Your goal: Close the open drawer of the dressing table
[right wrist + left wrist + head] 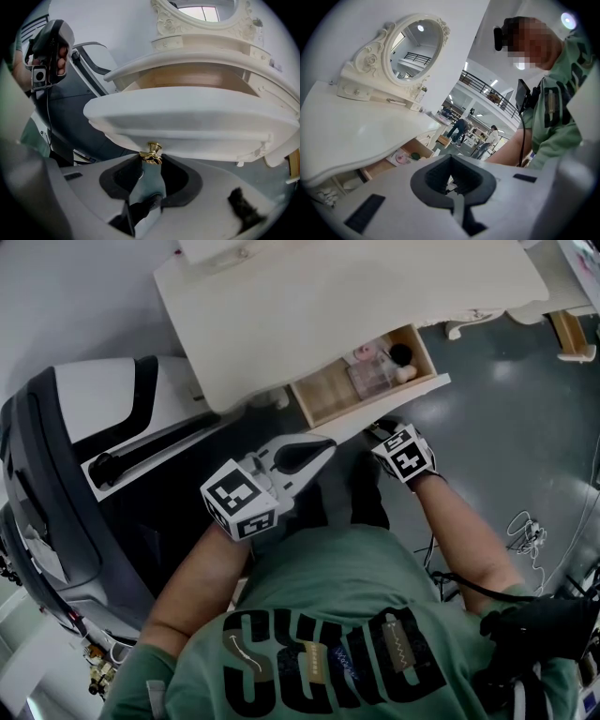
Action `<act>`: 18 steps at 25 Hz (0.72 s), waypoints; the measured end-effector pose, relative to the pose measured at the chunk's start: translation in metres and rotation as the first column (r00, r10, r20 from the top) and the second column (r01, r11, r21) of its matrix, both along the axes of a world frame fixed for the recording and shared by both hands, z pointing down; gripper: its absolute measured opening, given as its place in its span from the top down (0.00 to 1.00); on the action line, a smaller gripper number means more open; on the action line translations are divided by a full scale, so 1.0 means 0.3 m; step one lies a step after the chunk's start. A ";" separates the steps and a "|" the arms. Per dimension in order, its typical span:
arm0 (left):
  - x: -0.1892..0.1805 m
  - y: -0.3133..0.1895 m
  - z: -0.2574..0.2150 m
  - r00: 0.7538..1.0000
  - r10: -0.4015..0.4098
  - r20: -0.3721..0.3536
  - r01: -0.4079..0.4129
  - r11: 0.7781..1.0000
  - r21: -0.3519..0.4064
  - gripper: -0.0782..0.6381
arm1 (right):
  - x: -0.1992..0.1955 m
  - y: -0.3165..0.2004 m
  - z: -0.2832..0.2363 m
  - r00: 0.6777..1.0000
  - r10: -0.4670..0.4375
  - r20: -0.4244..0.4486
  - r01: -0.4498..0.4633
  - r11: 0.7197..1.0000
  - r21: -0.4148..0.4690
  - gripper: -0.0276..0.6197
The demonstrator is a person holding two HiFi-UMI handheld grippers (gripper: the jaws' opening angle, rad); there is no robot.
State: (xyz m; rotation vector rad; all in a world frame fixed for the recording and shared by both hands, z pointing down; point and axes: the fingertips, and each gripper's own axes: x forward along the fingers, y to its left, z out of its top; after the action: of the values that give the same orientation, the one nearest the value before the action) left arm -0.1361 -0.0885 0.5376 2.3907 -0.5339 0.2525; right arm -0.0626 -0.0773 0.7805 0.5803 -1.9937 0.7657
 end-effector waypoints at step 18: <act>-0.031 -0.022 0.023 1.000 -0.022 -0.009 0.022 1.000 -0.012 0.88 | -0.038 -0.086 -0.001 1.000 0.003 0.010 -0.003 1.000 0.023 0.76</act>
State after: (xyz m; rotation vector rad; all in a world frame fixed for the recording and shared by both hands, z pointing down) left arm -0.1456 -0.0951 0.5445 2.3717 -0.5524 0.2341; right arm -0.0739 -0.1031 0.7801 0.5944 -2.0131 0.7498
